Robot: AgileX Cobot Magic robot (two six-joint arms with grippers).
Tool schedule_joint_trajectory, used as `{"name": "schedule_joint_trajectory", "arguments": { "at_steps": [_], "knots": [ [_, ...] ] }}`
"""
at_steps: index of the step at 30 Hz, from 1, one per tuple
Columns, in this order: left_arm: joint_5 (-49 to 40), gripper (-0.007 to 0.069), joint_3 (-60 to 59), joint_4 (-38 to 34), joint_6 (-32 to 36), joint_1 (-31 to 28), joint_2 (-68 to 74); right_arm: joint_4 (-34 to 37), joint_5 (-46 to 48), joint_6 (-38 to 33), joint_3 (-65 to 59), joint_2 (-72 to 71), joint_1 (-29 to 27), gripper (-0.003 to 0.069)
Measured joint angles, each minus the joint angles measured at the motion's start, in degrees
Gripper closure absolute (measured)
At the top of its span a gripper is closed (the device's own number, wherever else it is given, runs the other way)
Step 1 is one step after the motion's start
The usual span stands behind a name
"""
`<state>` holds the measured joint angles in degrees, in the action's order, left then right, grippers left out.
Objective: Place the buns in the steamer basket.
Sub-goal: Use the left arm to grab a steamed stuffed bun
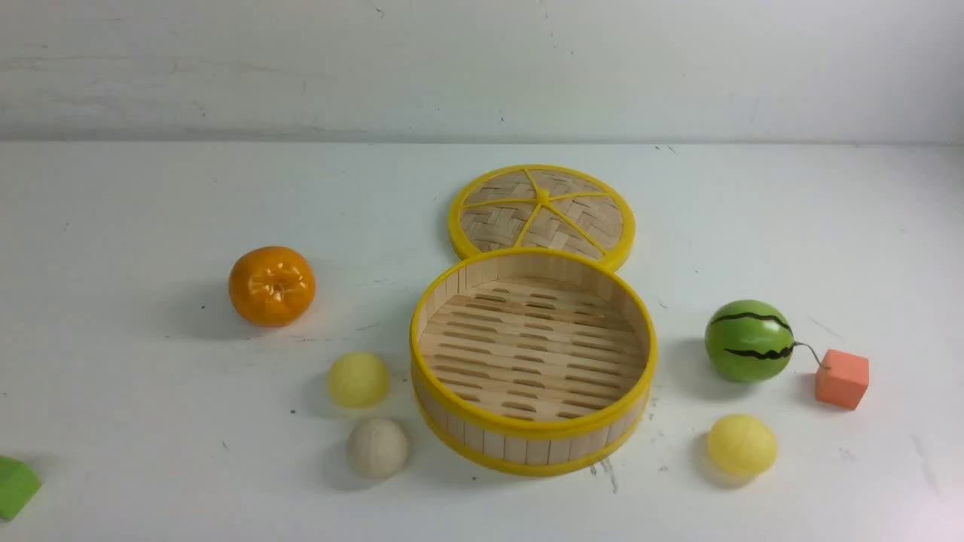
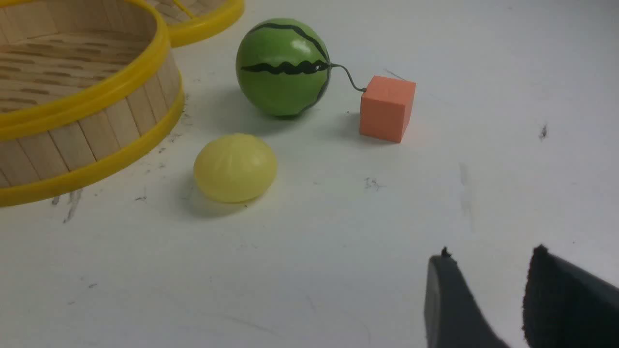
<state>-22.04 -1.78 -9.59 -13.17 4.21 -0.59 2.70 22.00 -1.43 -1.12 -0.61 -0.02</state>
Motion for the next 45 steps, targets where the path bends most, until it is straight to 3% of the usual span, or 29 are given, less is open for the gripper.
{"name": "schedule_joint_trajectory", "arguments": {
  "at_steps": [25,28,34,42,45],
  "knots": [
    [0.20,0.0386,0.00,-0.06,-0.14,0.00,0.00,0.00,0.00,0.00,0.00,0.00,0.00,0.0419],
    [2.01,0.0386,0.00,-4.39,-3.08,0.00,0.00,0.00,0.00,0.00,0.00,0.00,0.00,0.0419],
    [10.30,0.0386,0.00,-21.46,-11.16,0.00,0.00,0.00,0.00,0.00,0.00,0.00,0.00,0.0419],
    [19.73,0.0405,0.09,-26.44,-11.94,0.00,0.00,0.00,0.00,0.00,0.00,0.00,0.00,0.0419],
    [14.09,0.0510,4.59,-26.43,-10.71,0.00,0.00,0.00,0.00,0.00,0.00,0.00,0.00,0.0419]
  ]
}}
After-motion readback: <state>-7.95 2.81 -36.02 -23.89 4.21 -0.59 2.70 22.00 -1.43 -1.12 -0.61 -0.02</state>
